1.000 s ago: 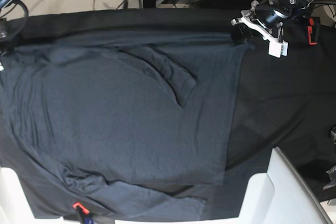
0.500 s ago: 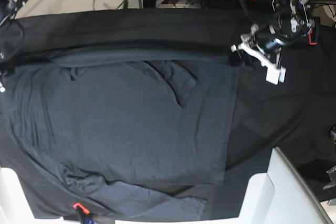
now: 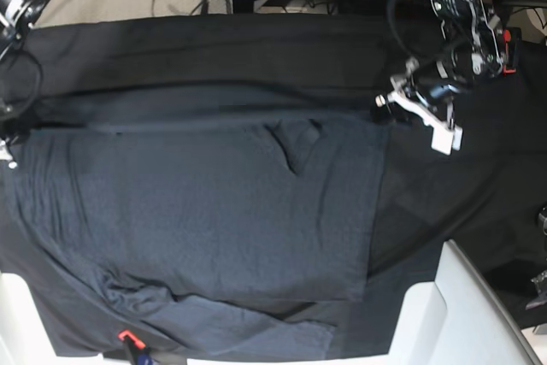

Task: Fold the T-shirt properly
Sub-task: 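Drag the shirt edge with the left gripper to smooth the fabric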

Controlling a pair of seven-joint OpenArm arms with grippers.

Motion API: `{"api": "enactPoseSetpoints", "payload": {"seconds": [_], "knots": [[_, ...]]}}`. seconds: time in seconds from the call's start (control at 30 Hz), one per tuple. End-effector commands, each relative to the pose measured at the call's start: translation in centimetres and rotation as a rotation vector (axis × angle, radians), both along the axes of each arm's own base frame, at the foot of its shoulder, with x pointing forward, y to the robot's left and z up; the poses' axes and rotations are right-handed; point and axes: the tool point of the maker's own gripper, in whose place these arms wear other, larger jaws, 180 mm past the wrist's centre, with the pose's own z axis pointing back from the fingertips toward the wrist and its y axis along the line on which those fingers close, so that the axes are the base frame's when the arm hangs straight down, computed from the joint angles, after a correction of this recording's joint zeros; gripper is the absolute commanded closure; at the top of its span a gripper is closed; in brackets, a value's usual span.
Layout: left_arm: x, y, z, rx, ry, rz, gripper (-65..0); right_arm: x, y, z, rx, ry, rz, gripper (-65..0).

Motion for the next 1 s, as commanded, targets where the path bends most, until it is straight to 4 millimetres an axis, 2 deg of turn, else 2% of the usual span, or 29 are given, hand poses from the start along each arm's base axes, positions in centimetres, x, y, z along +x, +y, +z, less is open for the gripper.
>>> {"api": "enactPoseSetpoints", "payload": {"seconds": [0.0,0.27,0.53,0.83,0.97], "knots": [[0.7,0.6,0.6,-0.004,-0.019,0.032,0.0,1.4,-1.8,1.7,-0.037,-0.048,-0.016,0.0],[2.9,0.9,1.0,-0.026,-0.026,0.077,0.0,1.9,-2.4,1.8,-0.061,-0.075,-0.037,0.0],[3.0,-0.3,0.7,-0.021,-0.016,0.024,0.0,3.3,-2.4,2.7,-0.062,-0.104,-0.037,0.0],[3.0,0.0,0.8,-0.018,-0.017,0.032,0.0,3.6,-2.0,2.7,-0.055,-0.110,-0.036,-0.2],[4.1,0.0,1.5,-0.019,-0.042,0.032,0.0,3.6,-2.0,2.7,-0.054,-0.111,-0.037,-0.8]]}}
